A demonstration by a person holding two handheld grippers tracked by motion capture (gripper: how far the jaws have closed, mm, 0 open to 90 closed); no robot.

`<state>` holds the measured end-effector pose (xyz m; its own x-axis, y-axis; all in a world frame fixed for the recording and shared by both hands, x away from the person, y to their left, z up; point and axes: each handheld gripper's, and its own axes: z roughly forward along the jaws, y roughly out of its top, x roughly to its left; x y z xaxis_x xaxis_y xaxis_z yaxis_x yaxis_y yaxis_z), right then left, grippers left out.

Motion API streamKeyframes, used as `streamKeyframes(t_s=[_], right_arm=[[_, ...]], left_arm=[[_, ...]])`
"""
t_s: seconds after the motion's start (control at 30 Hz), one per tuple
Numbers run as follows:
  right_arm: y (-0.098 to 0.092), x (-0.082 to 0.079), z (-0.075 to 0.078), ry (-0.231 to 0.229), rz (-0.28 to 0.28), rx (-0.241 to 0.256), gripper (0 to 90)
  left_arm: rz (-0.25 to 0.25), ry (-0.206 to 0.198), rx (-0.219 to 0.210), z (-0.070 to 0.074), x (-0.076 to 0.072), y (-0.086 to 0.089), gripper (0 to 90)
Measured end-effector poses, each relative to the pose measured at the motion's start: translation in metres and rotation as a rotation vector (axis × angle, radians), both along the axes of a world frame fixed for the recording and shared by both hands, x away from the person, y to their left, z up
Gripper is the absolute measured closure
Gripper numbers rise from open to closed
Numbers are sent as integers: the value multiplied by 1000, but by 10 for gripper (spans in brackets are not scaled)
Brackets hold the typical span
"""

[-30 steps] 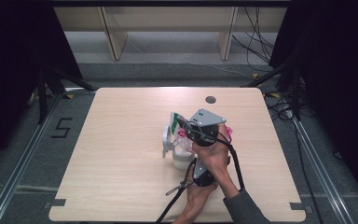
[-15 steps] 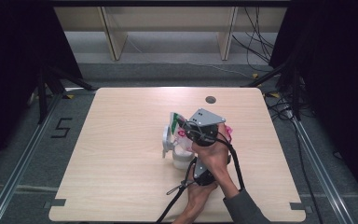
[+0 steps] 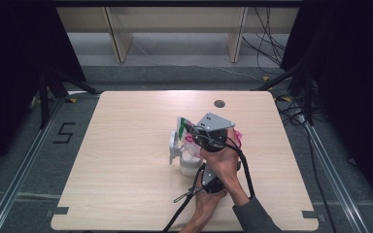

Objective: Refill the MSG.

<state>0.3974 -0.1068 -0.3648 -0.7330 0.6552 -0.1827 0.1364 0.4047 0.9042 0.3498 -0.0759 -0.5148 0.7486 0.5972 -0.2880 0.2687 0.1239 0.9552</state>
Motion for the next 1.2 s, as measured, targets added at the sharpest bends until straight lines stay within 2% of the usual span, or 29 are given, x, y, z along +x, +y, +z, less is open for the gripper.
streamKeyframes(t_s=[0.03, 0.07, 0.1, 0.13, 0.17, 0.2, 0.23, 0.27, 0.33, 0.37, 0.47, 0.5, 0.53, 0.57, 0.6, 0.67, 0.7, 0.73, 0.8, 0.83, 0.9, 0.93, 0.97, 1.0, 1.03, 1.07, 1.1, 1.17, 1.2], right_arm=[[0, 1, 0, -23, -4, -4, 898], [-1, 2, 0, -39, -4, -4, 898], [-1, 2, 0, -38, -3, -5, 898], [0, 0, 0, -5, -2, 4, 898], [0, 0, 0, 5, 2, 5, 898], [-1, 1, 1, -30, -4, -5, 898], [-1, 2, 0, -36, -3, -4, 898], [-1, 2, 0, -35, -2, -2, 898], [0, 1, 1, -12, 0, 5, 898], [0, 1, 1, -29, -4, -2, 898], [-1, 2, 1, -34, 0, -2, 898], [0, 1, 1, -11, 3, 6, 898], [0, 1, 1, -2, 1, 16, 898], [-1, 1, 0, -4, 1, 16, 897], [0, 0, 0, 33, -6, 35, 897], [0, 0, 0, 26, 5, 18, 897], [0, 1, 1, 4, 3, 12, 897], [0, 1, 0, 3, 2, 14, 898], [0, 0, 0, 27, 5, 18, 897], [0, 1, 0, 6, 4, 11, 898], [0, 1, 0, 15, 4, 11, 897], [0, 1, 0, 23, 7, 15, 897], [1, 0, 0, 21, 5, 17, 897], [0, 1, 0, -7, -7, 15, 897], [1, 1, 1, -11, -3, 10, 897], [1, -1, 1, 13, -1, 16, 897], [0, 1, 1, -18, -3, 16, 897], [1, -1, 1, 11, 2, 19, 898], [1, 0, 1, -15, -4, 17, 897]], left_arm=[[-4, 6, 7, 0, 0, 1, 775], [2, 3, -7, 0, 0, 0, 775], [4, 1, -9, 0, 0, -1, 776], [3, -2, -5, 0, 0, 0, 775], [4, 2, 12, 0, 0, 1, 775], [10, 0, 16, 0, 0, 0, 775], [-1, 3, 19, 0, 0, 1, 775], [0, -2, -3, 0, 0, 0, 775], [5, -2, -9, 0, 0, 0, 775], [-5, -1, 9, -1, 0, 2, 776], [9, 0, -15, 0, 0, 0, 776], [4, -5, -2, -1, 0, 1, 775], [-6, -11, 36, -1, 1, 3, 775], [-13, -1, 32, -1, 1, 3, 775], [-7, -6, 33, -1, 2, 3, 775], [-8, -11, 33, -1, 1, 3, 775], [-11, -9, 41, -1, 1, 4, 775], [-7, -8, 35, -1, 2, 3, 775], [-10, -3, 30, -1, 1, 3, 774], [-12, -4, 30, -1, 1, 3, 774], [-9, -7, 37, -2, 2, 3, 774], [-2, 2, 10, -1, 1, 2, 775], [8, 6, -17, -1, 1, 0, 775], [7, 4, -18, -1, 0, 0, 774], [4, -2, -6, -1, 1, 1, 773], [2, -3, 5, -1, 1, 2, 773], [-3, 10, 2, 0, 1, 2, 774], [6, 4, -17, 0, 1, 1, 775], [2, -1, -19, 0, 1, 1, 775]])
